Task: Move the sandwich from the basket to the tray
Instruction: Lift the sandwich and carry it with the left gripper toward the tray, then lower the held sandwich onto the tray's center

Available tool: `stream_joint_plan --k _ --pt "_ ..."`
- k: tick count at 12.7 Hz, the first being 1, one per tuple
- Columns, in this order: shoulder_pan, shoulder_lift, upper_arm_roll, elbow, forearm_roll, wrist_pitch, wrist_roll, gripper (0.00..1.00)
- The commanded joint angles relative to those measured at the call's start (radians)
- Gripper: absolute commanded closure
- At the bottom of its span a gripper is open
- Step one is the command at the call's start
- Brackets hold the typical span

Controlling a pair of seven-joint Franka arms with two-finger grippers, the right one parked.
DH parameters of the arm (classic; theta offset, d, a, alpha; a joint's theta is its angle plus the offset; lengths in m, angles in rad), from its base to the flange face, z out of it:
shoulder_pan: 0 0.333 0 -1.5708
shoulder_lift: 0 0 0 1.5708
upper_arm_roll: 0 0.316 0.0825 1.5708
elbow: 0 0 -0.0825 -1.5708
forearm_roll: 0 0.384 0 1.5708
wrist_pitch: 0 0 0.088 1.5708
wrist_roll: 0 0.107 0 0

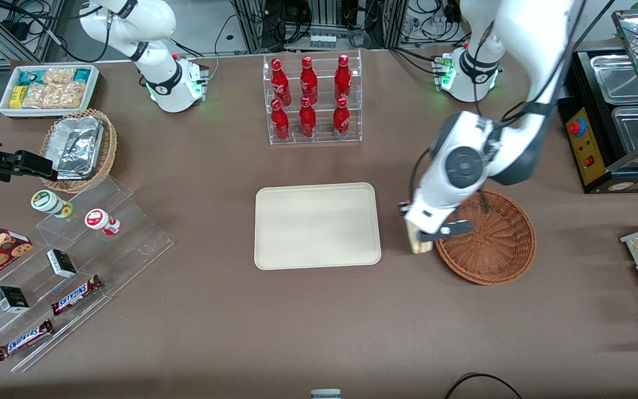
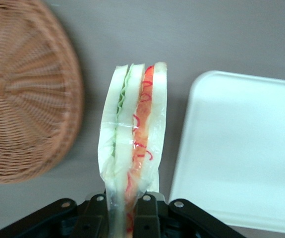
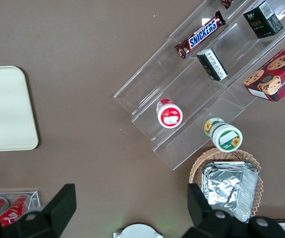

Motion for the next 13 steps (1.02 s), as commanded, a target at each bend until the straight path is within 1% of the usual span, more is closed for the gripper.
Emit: stream_joint_plan --k 1,3,5,7,9,11,13 --pt "-0.093 0.132 0.013 0.186 0.008 -0.068 -0.026 1.00" --pt "-0.153 0.199 0.013 0.258 0.009 -0.068 -0.106 1.00" --pt "-0.228 0.288 0.014 0.374 0.011 -0.083 -0.170 1.00" --pt "-0.285 0.381 0.014 0.499 0.011 -0.118 -0.235 1.00" --pt "-0.325 0.446 0.014 0.589 0.011 -0.147 -0.272 1.00" --pt "-0.346 0.486 0.016 0.642 0.011 -0.157 -0.284 1.00" --pt "-0.353 0.502 0.016 0.645 0.011 -0.155 -0.284 1.00"
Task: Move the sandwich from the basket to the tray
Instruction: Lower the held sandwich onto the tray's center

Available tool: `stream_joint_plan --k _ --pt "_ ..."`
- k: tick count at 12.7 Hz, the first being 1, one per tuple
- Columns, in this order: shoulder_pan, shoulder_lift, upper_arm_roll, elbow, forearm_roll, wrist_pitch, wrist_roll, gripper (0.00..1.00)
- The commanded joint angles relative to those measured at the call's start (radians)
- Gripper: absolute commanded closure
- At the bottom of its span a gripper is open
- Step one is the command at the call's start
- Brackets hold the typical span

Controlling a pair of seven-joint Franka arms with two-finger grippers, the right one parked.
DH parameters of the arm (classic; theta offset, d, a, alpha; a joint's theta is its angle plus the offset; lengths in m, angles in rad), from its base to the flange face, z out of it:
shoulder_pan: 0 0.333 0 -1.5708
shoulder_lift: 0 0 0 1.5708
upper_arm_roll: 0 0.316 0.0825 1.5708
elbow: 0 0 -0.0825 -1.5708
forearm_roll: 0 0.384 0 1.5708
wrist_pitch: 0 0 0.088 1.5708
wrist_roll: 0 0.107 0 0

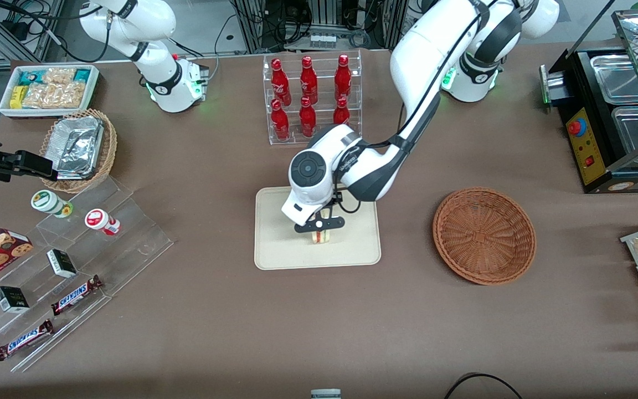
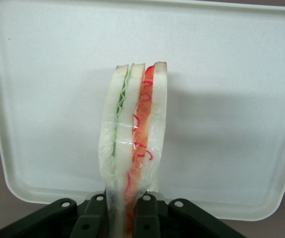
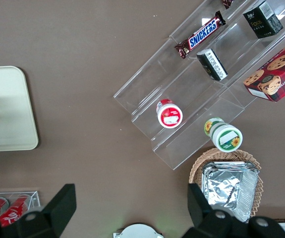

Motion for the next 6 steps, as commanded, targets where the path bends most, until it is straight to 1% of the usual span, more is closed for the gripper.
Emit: stream_joint_plan --k 1,4,6 --pt "-0.018 0.039 0.012 0.065 0.011 -0.038 -0.021 1.00" --pt "-0.018 0.056 0.014 0.065 0.012 -0.030 -0.022 1.00" --pt "-0.018 0.064 0.015 0.065 0.012 -0.029 -0.054 1.00"
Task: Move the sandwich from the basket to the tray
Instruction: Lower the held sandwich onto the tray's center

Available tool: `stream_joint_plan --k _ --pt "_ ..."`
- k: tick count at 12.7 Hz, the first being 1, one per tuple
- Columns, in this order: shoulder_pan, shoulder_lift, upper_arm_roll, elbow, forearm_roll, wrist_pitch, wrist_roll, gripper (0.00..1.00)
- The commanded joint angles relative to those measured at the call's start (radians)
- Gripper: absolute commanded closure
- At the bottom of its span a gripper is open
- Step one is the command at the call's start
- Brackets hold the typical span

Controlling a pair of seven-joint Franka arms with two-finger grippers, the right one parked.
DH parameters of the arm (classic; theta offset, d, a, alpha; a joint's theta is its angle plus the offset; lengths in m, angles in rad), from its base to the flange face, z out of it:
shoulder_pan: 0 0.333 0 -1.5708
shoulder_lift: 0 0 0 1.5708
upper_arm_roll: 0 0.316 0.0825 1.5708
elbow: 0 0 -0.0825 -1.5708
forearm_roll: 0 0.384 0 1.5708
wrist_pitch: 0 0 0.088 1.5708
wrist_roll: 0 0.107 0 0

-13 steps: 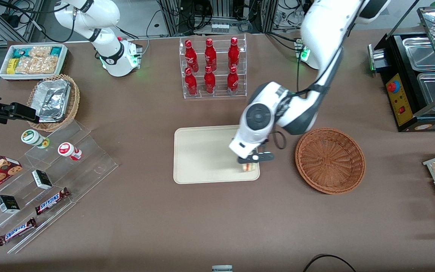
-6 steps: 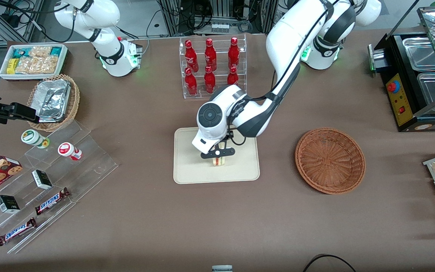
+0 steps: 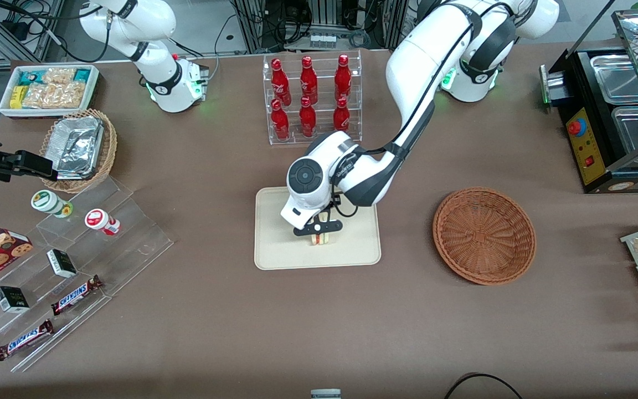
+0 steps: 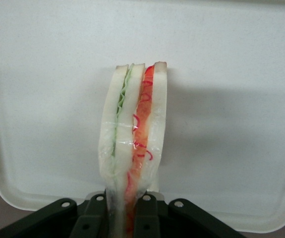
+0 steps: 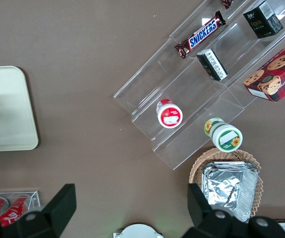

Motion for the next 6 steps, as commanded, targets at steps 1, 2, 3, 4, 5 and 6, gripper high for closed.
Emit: stream_joint_plan --k 1,2,3,4,5,6 --pt "-0.016 0.032 0.013 0.049 0.012 -0.023 -0.062 1.00" --pt "-0.016 0.039 0.013 0.049 0.012 -0.012 -0.068 1.00" --pt "-0.016 0.047 0.014 0.049 0.014 -0.006 -0.073 1.00" --pt "-0.016 0.049 0.014 0.049 0.012 -0.004 -0.079 0.81" --pt "-0.016 0.049 0.014 0.049 0.012 -0.004 -0.081 0.20" --pt "-0.016 0.047 0.014 0.049 0.012 -0.004 -0.082 0.00"
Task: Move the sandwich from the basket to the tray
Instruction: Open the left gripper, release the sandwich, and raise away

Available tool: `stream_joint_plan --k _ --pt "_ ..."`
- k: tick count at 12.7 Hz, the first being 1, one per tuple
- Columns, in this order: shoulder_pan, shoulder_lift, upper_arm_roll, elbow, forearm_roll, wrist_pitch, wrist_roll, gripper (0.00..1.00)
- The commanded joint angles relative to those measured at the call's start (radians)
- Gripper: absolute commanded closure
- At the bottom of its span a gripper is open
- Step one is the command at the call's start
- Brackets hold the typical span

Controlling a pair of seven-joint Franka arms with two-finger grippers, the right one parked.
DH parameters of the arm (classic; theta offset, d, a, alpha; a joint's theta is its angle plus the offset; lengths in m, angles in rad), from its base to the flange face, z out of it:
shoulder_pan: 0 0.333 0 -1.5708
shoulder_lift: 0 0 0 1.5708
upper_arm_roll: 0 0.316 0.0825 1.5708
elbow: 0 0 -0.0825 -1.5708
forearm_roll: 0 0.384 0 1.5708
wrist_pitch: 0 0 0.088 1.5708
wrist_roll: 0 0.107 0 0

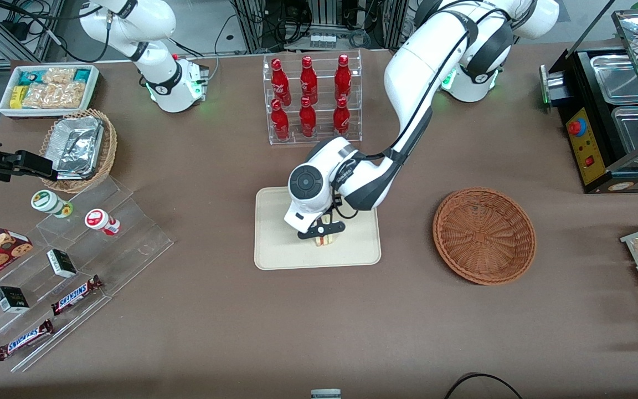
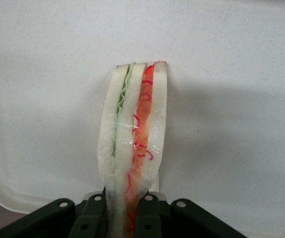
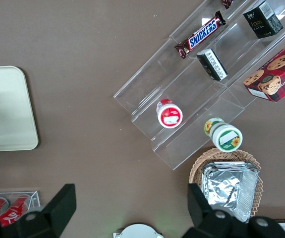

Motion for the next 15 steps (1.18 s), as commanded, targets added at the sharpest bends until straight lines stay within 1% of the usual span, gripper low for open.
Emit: stream_joint_plan --k 1,5,10,11,12,13,15 --pt "-0.016 0.015 0.012 0.042 0.014 -0.007 -0.036 0.00" --pt "-0.012 -0.042 0.013 0.042 0.012 -0.023 -0.058 0.00" --pt "0.008 -0.137 0.016 0.041 0.015 -0.093 -0.042 0.00" --pt "0.008 -0.151 0.018 0.041 0.024 -0.119 -0.039 0.00" --pt "0.007 -0.170 0.016 0.033 0.097 -0.141 -0.009 0.00" --pt "0.011 -0.195 0.015 0.027 0.125 -0.156 0.008 0.00" --pt "0.053 -0.221 0.015 0.015 0.127 -0.193 0.020 0.00"
